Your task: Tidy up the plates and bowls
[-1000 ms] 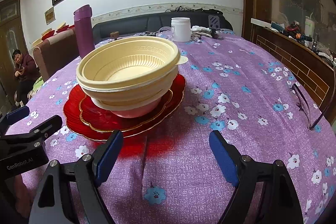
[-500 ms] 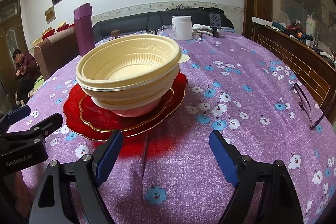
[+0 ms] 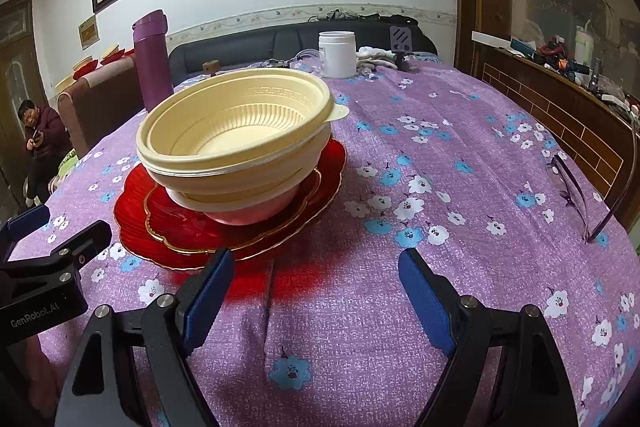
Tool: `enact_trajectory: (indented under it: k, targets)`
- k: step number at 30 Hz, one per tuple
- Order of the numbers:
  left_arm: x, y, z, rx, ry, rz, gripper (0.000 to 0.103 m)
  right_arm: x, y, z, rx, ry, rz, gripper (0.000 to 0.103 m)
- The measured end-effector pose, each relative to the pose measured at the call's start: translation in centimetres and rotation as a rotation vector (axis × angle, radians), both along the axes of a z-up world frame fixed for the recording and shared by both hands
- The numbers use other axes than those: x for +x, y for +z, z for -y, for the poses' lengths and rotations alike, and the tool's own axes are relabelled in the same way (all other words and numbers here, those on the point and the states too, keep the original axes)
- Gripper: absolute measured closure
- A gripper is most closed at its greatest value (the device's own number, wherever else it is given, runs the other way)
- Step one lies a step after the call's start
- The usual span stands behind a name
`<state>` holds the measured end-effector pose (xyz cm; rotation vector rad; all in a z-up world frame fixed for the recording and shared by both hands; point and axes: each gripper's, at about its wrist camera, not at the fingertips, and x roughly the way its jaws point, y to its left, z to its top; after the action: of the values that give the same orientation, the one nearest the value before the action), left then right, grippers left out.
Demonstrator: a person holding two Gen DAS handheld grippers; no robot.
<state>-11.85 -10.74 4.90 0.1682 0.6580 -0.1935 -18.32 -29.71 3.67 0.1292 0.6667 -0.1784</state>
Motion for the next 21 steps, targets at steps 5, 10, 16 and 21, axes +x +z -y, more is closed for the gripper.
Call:
enact_trajectory:
  k: [5,10,16,21]
  targets:
    - [-0.04,-0.02,0.08,0.007,0.002,0.005,0.0,-0.01,0.0,0.02,-0.001,0.0,0.0,0.016]
    - [-0.06,0.02,0.12,0.007,0.002,0.006,0.0,-0.01,0.01,0.01,0.0,0.0,0.0,0.016]
    - [-0.04,0.02,0.13,0.009,0.002,0.007,0.0,0.0,-0.01,0.06,-0.001,-0.001,0.0,0.016]
    - [-0.06,0.04,0.13,0.006,0.0,0.005,0.0,-0.01,-0.02,0.12,-0.001,-0.003,0.0,0.016]
